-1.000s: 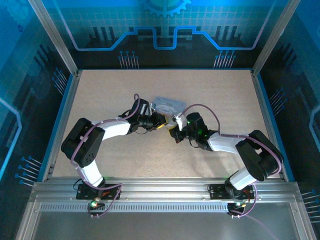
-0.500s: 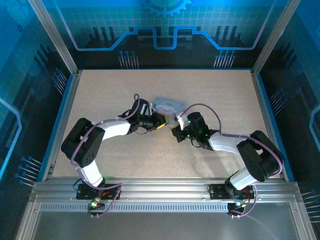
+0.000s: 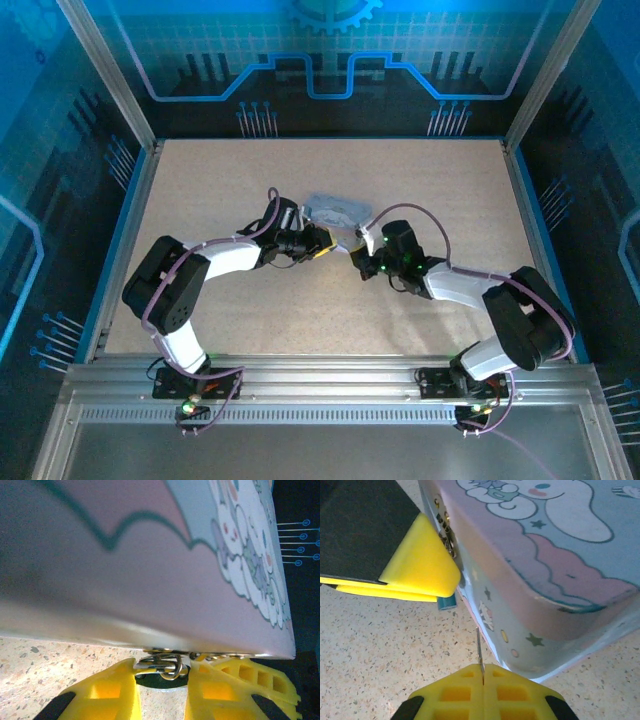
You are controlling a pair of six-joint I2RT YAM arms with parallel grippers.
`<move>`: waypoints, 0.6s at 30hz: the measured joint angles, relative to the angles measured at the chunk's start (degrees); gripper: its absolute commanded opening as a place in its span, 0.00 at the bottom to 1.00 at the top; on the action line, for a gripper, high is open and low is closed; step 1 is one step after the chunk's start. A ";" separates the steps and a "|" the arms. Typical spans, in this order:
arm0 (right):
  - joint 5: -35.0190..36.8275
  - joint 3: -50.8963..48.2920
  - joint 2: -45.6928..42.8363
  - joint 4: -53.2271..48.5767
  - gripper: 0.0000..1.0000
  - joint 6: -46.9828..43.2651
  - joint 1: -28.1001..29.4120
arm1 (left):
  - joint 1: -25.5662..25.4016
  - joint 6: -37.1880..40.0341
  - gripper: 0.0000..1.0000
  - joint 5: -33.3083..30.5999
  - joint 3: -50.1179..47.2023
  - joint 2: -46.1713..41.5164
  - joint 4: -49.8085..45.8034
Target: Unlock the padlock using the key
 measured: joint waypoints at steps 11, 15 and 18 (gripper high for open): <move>-5.40 0.28 1.84 1.44 0.00 0.20 -0.33 | 0.00 0.00 0.10 0.00 0.00 0.00 -0.02; -6.03 0.55 3.58 1.81 0.00 0.22 -0.17 | 0.00 0.00 0.10 0.00 0.00 0.00 -0.02; -6.03 0.55 3.98 2.03 0.00 0.24 -0.09 | 0.00 0.00 0.10 0.00 0.00 0.00 -0.02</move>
